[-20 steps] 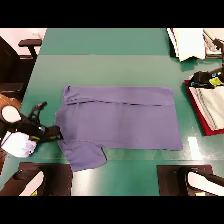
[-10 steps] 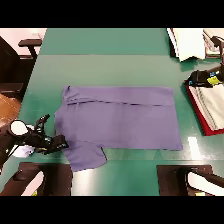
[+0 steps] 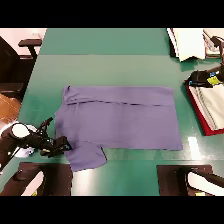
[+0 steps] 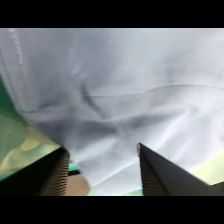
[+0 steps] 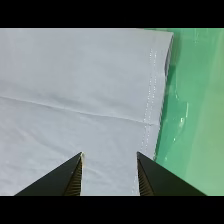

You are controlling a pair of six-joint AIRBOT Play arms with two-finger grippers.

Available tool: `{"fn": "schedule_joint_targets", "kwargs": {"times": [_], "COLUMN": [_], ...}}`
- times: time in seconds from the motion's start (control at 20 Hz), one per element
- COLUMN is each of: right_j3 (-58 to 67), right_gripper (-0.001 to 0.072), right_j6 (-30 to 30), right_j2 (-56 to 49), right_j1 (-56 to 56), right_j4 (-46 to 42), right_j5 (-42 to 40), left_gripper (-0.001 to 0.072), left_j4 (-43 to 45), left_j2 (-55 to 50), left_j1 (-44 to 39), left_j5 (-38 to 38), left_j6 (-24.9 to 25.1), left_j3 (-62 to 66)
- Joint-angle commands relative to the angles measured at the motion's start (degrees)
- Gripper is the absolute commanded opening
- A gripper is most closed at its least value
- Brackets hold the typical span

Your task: Fold the shirts.

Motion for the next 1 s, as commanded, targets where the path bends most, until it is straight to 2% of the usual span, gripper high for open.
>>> {"fn": "schedule_joint_targets", "kwargs": {"times": [0.0, 0.05, 0.25, 0.45, 0.5, 0.55, 0.6, 0.65, 0.75, 0.95], "right_j3": [0.0, 0.0, -0.7, -16.0, -21.7, -26.9, -31.9, -36.8, -44.0, -50.5], "right_gripper": [0.0387, 0.0387, 0.0387, 0.0392, 0.048, 0.0605, 0.0616, 0.0613, 0.0508, 0.0501], "right_j6": [0.0, 0.0, 0.0, 0.0, 0.0, 0.0, 0.0, 0.0, 0.0, 0.0], "right_j2": [0.0, 0.0, 0.2, 5.5, 7.0, 7.9, 8.4, 8.5, 7.9, 4.5], "right_j1": [-0.2, -0.9, -5.1, -12.1, -14.1, -16.1, -18.1, -20.0, -22.2, -20.5], "right_j4": [-0.2, -0.1, -0.2, -0.7, -0.8, -0.8, -0.7, -0.6, -0.4, 1.6], "right_j5": [1.4, 2.5, 8.4, 9.8, 9.7, 9.7, 9.6, 8.8, 7.0, 2.7], "left_gripper": [0.0174, 0.0037, 0.0024, 0.0024, 0.0024, 0.0025, 0.0025, 0.0025, 0.0025, 0.0025], "left_j4": [-4.4, -6.3, -8.7, -8.8, -8.8, -8.9, -8.8, -8.8, -8.8, -8.8], "left_j2": [0.0, 0.0, 0.0, 0.0, 0.0, 0.0, 0.0, 0.0, 0.0, 0.0], "left_j1": [0.0, 0.0, 0.0, 0.0, 0.0, 0.0, 0.0, 0.0, 0.0, 0.0], "left_j5": [1.8, 1.9, 1.2, -0.3, -0.3, -0.2, -0.2, -0.2, -0.3, -0.3], "left_j6": [1.6, 3.5, 5.2, 6.7, 6.8, 7.1, 7.6, 7.9, 8.2, 8.2], "left_j3": [-0.7, -0.4, 2.9, 9.3, 10.6, 11.6, 12.3, 12.7, 12.8, 12.8]}}
